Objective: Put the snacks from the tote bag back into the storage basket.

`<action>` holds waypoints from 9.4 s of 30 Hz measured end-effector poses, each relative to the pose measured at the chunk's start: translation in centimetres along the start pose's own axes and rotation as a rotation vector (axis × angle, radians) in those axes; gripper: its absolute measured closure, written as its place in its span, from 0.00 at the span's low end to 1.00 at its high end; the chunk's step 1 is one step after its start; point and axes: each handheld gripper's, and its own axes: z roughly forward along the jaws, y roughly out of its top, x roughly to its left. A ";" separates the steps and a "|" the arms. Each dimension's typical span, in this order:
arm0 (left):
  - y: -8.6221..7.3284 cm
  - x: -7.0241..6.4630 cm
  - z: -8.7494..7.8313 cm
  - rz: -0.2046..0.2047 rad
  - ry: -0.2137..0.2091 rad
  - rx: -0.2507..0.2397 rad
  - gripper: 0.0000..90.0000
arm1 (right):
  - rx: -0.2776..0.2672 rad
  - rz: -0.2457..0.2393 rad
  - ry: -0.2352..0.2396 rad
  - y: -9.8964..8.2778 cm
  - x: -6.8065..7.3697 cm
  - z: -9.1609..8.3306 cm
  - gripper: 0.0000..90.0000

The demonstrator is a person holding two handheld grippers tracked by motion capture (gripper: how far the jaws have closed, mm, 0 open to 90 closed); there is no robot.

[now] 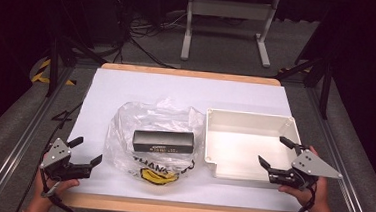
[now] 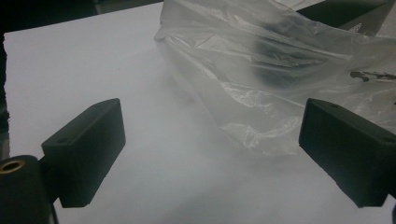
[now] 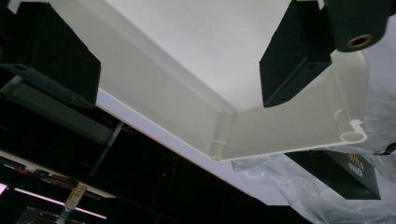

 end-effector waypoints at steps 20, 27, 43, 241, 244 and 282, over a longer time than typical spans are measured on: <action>0.0 -0.1 0.0 0.007 0.001 -0.002 0.09 | 0.032 -0.015 0.167 3.1 1.1 5.9 0.22; 0.0 0.0 0.0 0.007 -0.003 -0.005 0.09 | 0.070 -0.062 0.220 4.4 1.5 7.1 0.22; 0.0 0.0 0.0 0.005 -0.006 -0.007 0.09 | 0.137 -0.138 0.356 7.2 2.8 10.3 0.24; -0.1 0.2 -0.1 -0.005 -0.031 -0.017 0.09 | 0.451 -0.556 0.763 14.5 6.8 17.9 0.48; -0.1 0.2 -0.2 -0.004 -0.030 -0.016 0.09 | 0.446 -0.545 0.760 14.5 6.5 17.4 0.48; -0.1 0.2 0.0 -0.009 -0.027 -0.007 0.09 | 0.416 -0.528 0.730 13.7 2.6 12.9 0.48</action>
